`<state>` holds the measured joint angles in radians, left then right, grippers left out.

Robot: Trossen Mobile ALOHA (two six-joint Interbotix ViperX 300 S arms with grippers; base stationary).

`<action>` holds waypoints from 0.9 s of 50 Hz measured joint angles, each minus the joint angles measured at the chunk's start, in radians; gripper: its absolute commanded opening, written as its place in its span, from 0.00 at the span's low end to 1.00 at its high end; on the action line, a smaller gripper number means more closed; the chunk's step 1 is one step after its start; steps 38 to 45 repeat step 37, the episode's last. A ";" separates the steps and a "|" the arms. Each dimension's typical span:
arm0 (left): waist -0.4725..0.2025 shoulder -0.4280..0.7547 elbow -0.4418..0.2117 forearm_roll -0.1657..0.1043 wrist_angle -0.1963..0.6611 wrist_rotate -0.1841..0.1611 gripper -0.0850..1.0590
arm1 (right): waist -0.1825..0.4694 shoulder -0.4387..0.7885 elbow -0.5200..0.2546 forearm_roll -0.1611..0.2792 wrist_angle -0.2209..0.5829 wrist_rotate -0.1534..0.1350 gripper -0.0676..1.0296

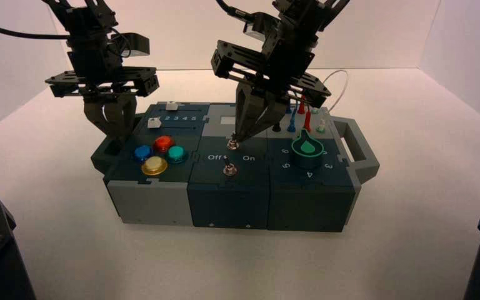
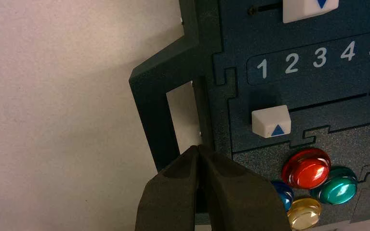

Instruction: Flip the top switch off with the right gripper.

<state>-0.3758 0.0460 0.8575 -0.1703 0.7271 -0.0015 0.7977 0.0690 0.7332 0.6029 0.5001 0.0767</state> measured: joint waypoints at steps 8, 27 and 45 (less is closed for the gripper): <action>0.000 0.000 0.000 0.000 0.003 0.000 0.05 | 0.000 0.005 -0.014 0.002 0.008 0.003 0.04; -0.003 -0.011 -0.003 -0.002 0.008 0.000 0.05 | 0.037 -0.012 0.051 0.003 0.002 0.003 0.04; -0.005 -0.021 -0.002 0.000 0.008 0.000 0.05 | 0.037 -0.072 0.121 0.005 -0.038 0.002 0.04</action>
